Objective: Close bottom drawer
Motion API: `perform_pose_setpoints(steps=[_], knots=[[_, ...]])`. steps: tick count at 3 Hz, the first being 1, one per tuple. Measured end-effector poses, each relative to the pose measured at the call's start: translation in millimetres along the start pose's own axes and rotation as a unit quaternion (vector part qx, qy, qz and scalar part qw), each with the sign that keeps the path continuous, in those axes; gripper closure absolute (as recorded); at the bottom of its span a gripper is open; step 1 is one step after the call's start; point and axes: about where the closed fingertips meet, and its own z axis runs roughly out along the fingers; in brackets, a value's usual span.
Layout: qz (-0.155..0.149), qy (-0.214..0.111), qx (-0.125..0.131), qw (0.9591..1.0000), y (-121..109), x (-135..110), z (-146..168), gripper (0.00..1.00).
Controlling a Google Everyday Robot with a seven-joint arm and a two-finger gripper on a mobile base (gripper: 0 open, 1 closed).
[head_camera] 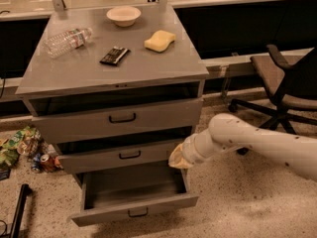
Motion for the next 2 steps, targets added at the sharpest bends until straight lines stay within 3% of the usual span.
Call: perform_pose_setpoints(steps=[1,2], knots=[[-0.006,-0.001,-0.023,0.9997,8,18,50,1.0],[-0.002,-0.003,-0.029,0.9996,12,22,60,1.0]])
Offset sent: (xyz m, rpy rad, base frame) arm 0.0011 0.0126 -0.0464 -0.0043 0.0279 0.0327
